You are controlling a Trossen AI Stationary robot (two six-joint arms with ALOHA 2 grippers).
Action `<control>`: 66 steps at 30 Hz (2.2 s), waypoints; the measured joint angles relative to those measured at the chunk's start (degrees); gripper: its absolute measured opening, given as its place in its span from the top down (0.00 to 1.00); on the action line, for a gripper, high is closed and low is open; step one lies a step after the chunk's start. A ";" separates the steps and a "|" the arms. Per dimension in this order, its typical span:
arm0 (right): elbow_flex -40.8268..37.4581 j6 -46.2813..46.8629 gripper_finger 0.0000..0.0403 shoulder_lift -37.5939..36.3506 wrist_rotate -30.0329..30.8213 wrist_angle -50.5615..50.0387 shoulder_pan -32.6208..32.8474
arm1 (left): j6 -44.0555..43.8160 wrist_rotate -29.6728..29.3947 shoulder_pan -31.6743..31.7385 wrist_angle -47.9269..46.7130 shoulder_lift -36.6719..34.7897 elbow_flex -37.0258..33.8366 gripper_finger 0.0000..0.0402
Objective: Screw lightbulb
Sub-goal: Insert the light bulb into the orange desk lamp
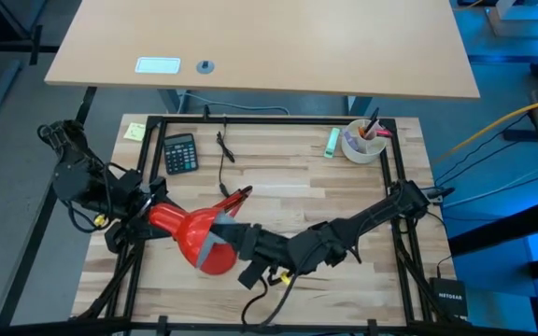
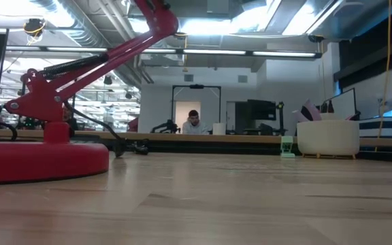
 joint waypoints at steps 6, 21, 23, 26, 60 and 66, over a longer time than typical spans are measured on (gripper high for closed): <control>-0.02 -0.70 0.38 0.13 -1.20 -1.36 -0.40 | -0.09 -0.03 0.00 0.08 0.04 -0.02 0.34; -0.02 0.66 0.38 0.55 -4.66 -3.65 -2.36 | -2.59 -0.63 2.53 0.04 1.11 -0.04 0.34; -0.02 0.65 0.38 0.55 -4.71 -3.35 -2.49 | -2.86 -0.60 2.95 0.24 1.61 -0.02 0.34; -0.02 0.98 0.38 0.55 -5.18 -3.31 -2.66 | -3.21 -0.53 2.95 0.57 2.53 0.00 0.34; 0.02 74.35 0.38 0.98 -14.57 -3.85 -3.08 | 11.45 -4.18 3.85 9.30 6.95 -0.13 0.34; -0.07 86.27 0.38 1.09 -15.99 -2.33 -3.17 | 17.28 -3.76 3.85 9.42 6.95 -0.04 0.34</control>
